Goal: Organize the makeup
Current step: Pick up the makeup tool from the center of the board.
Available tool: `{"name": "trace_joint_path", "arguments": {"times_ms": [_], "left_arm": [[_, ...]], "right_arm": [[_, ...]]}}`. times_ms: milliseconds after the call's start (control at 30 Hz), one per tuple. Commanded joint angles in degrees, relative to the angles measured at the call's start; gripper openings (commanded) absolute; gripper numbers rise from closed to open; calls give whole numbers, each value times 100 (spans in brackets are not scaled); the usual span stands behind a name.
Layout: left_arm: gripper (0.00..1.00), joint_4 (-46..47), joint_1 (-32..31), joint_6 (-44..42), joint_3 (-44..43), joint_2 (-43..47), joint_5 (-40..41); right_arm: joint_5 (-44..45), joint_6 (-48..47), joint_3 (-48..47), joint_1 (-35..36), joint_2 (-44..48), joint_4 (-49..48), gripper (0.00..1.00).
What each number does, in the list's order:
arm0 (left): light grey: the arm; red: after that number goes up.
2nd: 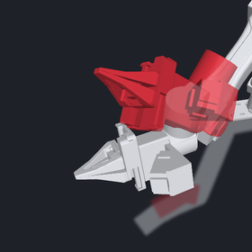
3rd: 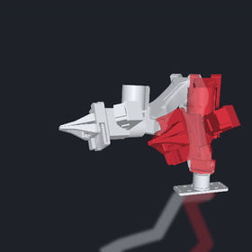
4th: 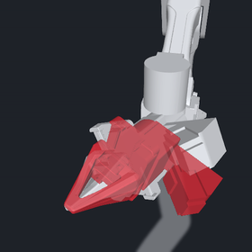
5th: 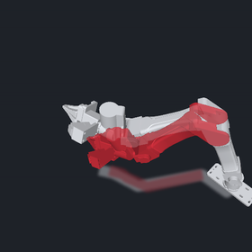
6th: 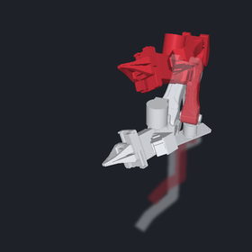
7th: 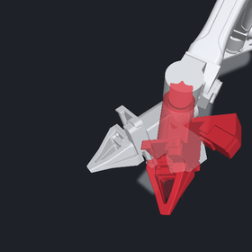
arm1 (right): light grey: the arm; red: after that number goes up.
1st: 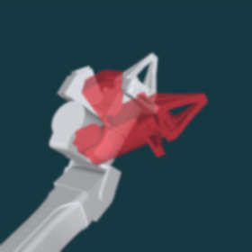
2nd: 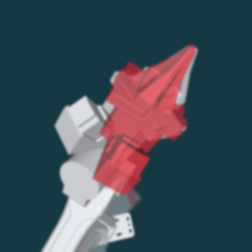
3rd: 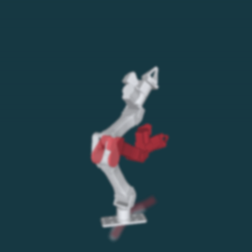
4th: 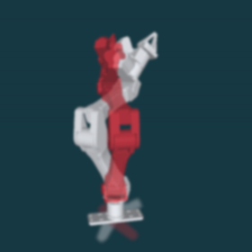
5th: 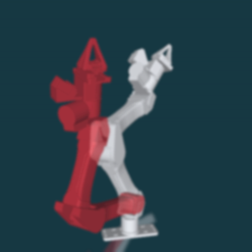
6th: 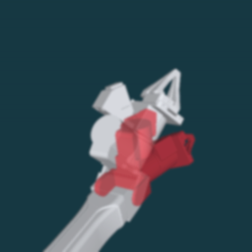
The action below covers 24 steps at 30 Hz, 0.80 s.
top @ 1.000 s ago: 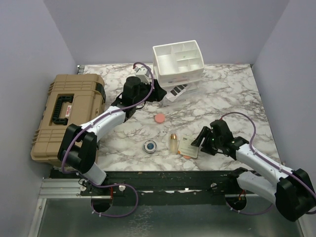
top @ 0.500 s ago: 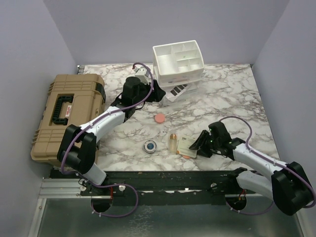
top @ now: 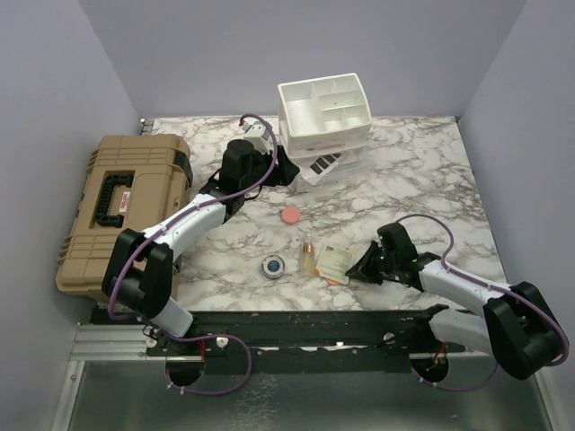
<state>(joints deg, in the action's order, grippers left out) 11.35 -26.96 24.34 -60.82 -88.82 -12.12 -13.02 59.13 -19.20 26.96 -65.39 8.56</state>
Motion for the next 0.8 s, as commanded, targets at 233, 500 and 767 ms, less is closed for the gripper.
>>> {"name": "trace_joint_path", "arguments": {"times_ms": [233,500,767], "left_arm": [[68,-77,31,-100,27,194,148],[68,-93,33,-95,-27,204,145],[68,-183,40,-311,-71,235,-151]], "right_arm": [[804,-412,43,13,969,713,1],[799,-512,-392,17,1411,516,1],[595,-721,-931,12,1058,406,1]]}}
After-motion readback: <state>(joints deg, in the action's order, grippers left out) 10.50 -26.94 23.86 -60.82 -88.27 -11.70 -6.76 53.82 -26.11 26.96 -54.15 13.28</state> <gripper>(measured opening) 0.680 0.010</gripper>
